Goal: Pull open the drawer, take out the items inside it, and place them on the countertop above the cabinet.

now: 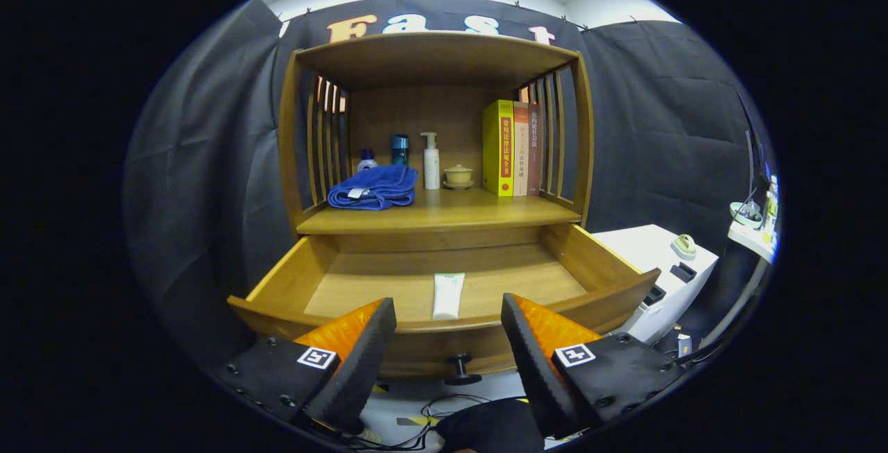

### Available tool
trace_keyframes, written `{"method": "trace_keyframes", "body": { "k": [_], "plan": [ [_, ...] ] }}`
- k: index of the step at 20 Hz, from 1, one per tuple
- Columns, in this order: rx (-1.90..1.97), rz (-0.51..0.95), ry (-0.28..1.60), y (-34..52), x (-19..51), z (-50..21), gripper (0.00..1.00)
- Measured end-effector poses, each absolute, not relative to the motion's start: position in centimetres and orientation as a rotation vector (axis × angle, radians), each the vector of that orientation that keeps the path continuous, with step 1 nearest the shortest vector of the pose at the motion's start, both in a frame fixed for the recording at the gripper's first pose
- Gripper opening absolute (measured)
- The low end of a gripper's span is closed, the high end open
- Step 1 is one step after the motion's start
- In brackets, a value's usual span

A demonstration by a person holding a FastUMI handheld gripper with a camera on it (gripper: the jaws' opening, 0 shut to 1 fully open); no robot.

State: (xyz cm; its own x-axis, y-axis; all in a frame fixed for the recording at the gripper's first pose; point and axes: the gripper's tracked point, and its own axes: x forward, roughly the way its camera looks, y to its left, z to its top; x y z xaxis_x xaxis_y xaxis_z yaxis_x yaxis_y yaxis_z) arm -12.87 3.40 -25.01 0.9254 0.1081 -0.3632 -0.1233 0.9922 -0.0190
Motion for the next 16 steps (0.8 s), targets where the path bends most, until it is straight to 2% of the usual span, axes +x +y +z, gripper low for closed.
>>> {"method": "trace_keyframes", "body": {
  "k": [7, 16],
  "plan": [
    [-0.063, 0.148, 0.436, 4.7, -6.5, -23.5, 0.99],
    [-0.057, 0.220, 0.675, 8.2, 0.5, -27.9, 0.99]
  ]
}}
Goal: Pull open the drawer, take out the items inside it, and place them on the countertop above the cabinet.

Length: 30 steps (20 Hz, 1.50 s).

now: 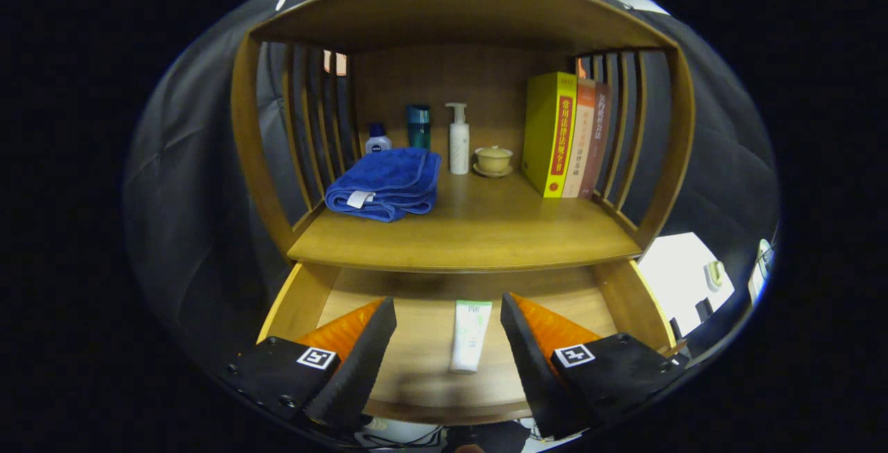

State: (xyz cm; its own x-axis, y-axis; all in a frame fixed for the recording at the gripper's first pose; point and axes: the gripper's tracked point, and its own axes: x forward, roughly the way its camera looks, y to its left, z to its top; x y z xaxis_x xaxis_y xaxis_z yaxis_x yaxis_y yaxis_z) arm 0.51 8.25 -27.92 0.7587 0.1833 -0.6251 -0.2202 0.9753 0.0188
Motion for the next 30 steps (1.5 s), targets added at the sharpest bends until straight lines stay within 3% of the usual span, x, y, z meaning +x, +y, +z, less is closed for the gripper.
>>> {"method": "trace_keyframes", "body": {
  "k": [8, 16, 22, 30],
  "plan": [
    [-0.076, 0.162, 0.969, 7.6, 3.4, -36.6, 0.99],
    [-0.083, 0.049, 1.196, 4.8, 1.7, -43.6, 0.99],
    [-0.060, 0.045, 1.325, 4.4, 0.1, -46.2, 0.99],
    [-0.079, 0.033, 1.352, 5.2, -0.2, -46.6, 0.74]
  ]
}}
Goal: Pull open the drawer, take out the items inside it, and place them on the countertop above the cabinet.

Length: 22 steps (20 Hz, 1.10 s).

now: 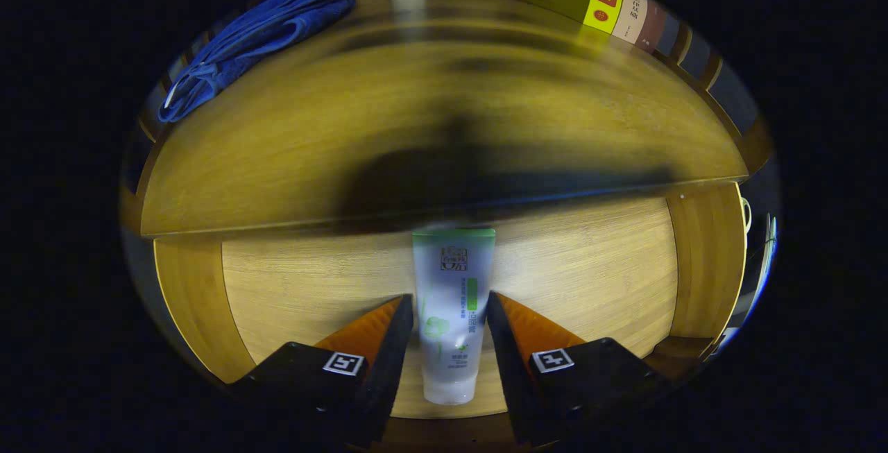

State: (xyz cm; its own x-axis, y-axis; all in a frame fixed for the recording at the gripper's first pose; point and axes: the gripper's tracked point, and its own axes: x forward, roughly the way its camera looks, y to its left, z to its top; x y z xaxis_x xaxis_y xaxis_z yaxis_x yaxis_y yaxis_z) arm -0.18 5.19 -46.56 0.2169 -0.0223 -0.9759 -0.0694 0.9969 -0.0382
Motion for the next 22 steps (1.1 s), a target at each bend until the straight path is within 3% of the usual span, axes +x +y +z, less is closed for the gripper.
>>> {"method": "trace_keyframes", "body": {
  "k": [7, 11, 22],
  "plan": [
    [-0.097, 0.053, 1.297, 8.3, 0.1, -40.6, 0.55],
    [-0.098, 0.092, 1.275, 11.8, -0.4, -34.9, 0.54],
    [-0.097, 0.135, 1.235, 11.1, -2.0, -29.3, 0.54]
  ]
}}
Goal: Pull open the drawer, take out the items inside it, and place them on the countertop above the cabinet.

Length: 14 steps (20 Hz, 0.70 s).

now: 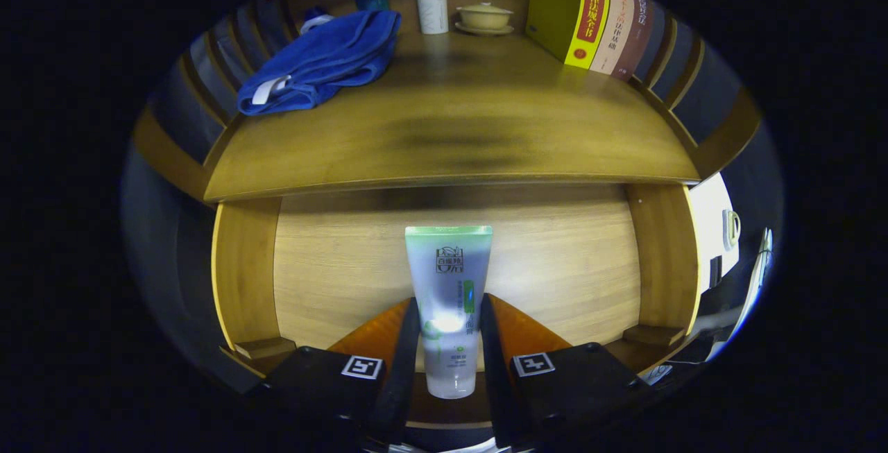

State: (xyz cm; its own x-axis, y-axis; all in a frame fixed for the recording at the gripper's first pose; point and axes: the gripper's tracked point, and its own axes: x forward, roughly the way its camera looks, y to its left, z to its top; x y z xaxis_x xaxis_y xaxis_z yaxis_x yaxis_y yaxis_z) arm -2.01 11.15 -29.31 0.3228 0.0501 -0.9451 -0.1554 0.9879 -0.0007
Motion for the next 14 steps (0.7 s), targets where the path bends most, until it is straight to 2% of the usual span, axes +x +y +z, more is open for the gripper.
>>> {"method": "trace_keyframes", "body": {
  "k": [14],
  "plan": [
    [-0.113, 0.122, 1.129, 9.9, 1.7, -20.8, 0.54]
  ]
}}
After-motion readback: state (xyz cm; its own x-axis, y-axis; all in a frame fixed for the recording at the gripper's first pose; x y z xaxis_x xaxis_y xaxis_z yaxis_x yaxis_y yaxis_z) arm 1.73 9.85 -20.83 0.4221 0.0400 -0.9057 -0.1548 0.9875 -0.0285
